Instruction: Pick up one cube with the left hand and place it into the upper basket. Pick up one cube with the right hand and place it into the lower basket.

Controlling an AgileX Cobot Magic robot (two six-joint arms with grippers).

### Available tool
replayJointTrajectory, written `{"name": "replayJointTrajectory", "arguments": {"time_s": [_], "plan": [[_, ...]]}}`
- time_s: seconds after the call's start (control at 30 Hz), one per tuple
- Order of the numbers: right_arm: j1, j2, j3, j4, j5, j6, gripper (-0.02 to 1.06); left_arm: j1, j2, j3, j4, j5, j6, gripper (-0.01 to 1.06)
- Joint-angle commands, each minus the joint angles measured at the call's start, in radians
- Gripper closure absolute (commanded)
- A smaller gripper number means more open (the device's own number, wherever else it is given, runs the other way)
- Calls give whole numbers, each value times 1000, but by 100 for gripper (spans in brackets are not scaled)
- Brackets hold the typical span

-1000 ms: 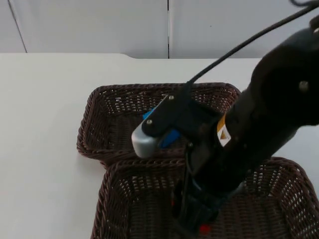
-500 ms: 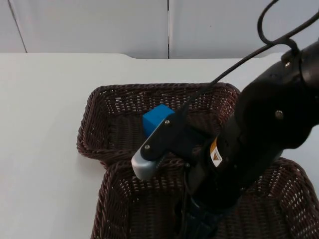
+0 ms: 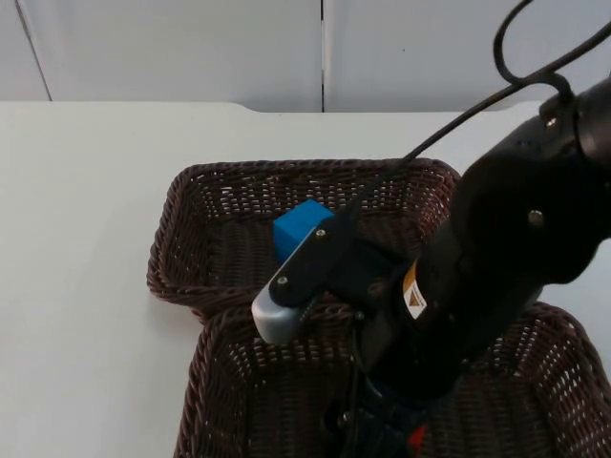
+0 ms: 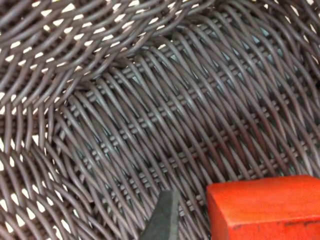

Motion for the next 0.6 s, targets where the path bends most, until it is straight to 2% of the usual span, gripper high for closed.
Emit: {"name": "replayJointTrajectory", "arguments": {"time_s": [0.0,0.57], "plan": [[2,-39,-2,-3,3,-4,29,3,-4,3,-1,-15,-6,20],[2,-464,-2,-4,42,25,29,3,-4,3,-1,-15,-6,20]]}}
